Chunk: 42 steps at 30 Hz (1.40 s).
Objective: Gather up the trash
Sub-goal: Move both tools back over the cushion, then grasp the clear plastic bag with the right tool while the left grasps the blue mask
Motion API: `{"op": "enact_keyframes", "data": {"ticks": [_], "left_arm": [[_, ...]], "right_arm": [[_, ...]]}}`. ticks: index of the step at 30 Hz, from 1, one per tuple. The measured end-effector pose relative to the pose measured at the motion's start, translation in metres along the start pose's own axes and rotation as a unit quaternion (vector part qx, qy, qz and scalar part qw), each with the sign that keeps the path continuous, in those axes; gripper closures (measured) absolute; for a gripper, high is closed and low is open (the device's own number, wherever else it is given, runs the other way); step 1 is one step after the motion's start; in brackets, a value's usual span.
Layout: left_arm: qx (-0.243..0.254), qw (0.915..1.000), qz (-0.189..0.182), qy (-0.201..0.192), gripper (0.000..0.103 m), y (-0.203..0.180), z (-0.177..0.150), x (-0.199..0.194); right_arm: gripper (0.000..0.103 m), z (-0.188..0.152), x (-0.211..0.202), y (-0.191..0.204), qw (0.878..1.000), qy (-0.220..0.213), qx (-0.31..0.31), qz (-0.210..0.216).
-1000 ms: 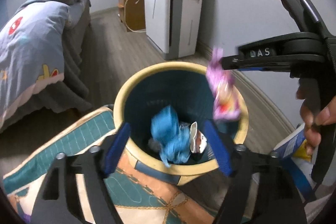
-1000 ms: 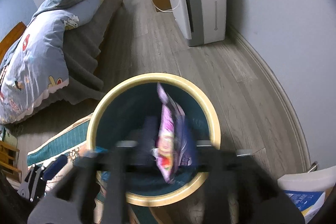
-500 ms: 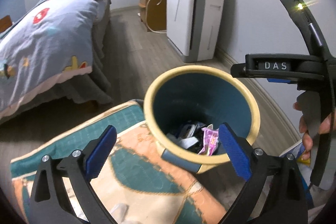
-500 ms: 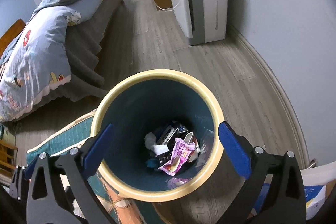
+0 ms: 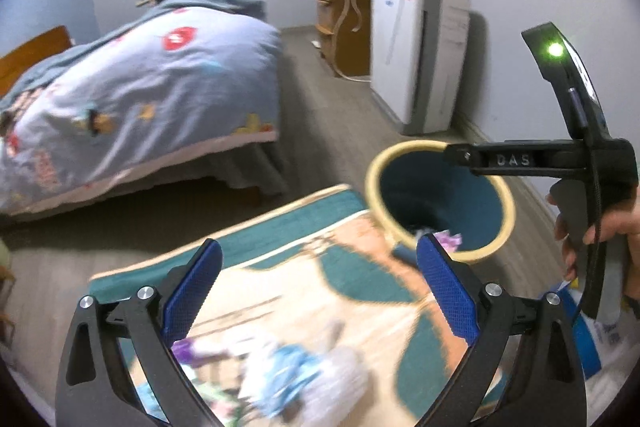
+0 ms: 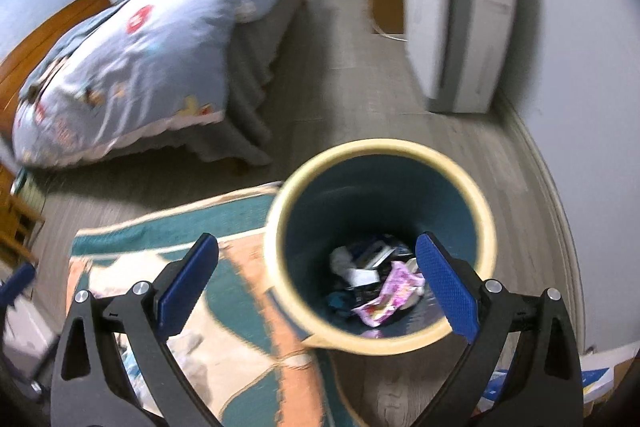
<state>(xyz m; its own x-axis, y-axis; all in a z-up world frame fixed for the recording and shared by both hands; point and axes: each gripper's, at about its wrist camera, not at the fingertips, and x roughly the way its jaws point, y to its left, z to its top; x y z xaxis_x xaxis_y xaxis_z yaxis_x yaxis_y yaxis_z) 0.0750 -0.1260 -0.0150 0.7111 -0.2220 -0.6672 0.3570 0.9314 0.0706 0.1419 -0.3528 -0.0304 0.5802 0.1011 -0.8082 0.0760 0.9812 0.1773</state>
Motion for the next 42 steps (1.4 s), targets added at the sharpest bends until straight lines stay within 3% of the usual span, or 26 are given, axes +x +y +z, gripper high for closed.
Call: {"op": "enact_keyframes", "data": {"ticks": [9, 17, 21, 28, 37, 39, 40, 41, 42], "left_arm": [[-0.056, 0.9950, 0.081, 0.013, 0.006, 0.084, -0.047, -0.056], [-0.103, 0.9854, 0.129, 0.042, 0.006, 0.130, -0.092, -0.064], [-0.130, 0.9805, 0.125, 0.079, 0.006, 0.143, -0.111, -0.047], [-0.082, 0.9850, 0.122, 0.091, 0.006, 0.130, -0.115, -0.032], [-0.087, 0.9835, 0.115, 0.109, 0.006, 0.135, -0.125, -0.021], [-0.091, 0.9836, 0.112, 0.109, 0.006, 0.137, -0.125, -0.020], [-0.092, 0.9835, 0.111, 0.109, 0.006, 0.138, -0.125, -0.020], [-0.093, 0.9834, 0.111, 0.109, 0.006, 0.138, -0.125, -0.019], [-0.094, 0.9834, 0.110, 0.109, 0.006, 0.138, -0.125, -0.019]], "right_arm": [[0.006, -0.030, 0.000, 0.092, 0.994, 0.042, -0.091, 0.033], [0.006, -0.072, 0.005, 0.137, 0.994, 0.081, -0.073, 0.027], [0.006, -0.092, 0.012, 0.139, 0.994, 0.101, -0.044, 0.022], [0.006, -0.123, 0.033, 0.129, 0.990, 0.140, 0.000, 0.007], [0.006, -0.146, 0.056, 0.148, 0.985, 0.169, -0.018, 0.016], [0.014, -0.150, 0.061, 0.149, 0.983, 0.179, -0.013, 0.021], [0.037, -0.151, 0.062, 0.149, 0.982, 0.185, -0.009, 0.023], [0.052, -0.152, 0.066, 0.148, 0.979, 0.199, 0.001, 0.035], [0.058, -0.153, 0.067, 0.147, 0.977, 0.207, 0.012, 0.047]]}}
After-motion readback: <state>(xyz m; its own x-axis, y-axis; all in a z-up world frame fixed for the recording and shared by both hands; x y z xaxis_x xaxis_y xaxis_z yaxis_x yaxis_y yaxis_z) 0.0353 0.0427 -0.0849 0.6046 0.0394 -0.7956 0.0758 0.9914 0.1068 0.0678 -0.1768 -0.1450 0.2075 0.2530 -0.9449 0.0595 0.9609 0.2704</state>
